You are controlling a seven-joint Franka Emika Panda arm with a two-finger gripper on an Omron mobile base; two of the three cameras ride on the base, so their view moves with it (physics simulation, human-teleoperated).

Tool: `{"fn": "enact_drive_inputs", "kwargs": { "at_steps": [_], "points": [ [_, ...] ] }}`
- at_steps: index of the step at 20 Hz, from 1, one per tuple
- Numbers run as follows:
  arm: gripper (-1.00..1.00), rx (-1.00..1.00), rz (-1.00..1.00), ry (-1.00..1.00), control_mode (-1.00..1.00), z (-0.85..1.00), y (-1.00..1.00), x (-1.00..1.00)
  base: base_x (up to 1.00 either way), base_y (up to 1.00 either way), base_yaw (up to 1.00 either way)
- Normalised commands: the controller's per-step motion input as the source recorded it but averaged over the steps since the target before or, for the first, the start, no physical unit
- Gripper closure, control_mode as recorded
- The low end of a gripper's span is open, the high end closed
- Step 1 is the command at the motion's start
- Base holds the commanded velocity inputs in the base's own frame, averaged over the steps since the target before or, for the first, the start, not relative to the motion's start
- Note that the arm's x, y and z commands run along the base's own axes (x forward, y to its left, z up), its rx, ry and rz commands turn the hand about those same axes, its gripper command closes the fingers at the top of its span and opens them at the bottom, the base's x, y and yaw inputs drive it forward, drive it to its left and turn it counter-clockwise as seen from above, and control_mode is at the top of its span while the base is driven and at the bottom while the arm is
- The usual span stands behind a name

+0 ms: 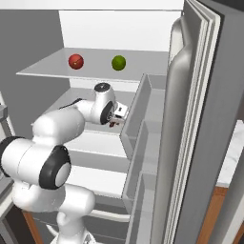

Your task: Gather the lime and onion from the fridge and place them on a tray on the dining counter. Then gather the chicken drumsticks from the fridge and place them on the other tray.

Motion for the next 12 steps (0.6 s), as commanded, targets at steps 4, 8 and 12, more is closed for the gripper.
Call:
{"fn": "enact_drive_inputs", "kwargs": {
  "at_steps": [4, 8, 12],
  "points": [
    [1.00, 0.00, 0.00, -0.30, -1.00, -0.12, 0.06, -0.99, 0.00, 0.00, 0.00],
    [1.00, 0.00, 0.00, -0.15, -1.00, 0.36, 0.00, -0.76, 0.00, 0.00, 0.00],
    [1.00, 0.00, 0.00, -0.01, -1.00, 0.75, -0.02, -0.50, 0.00, 0.00, 0.00]
  ]
}}
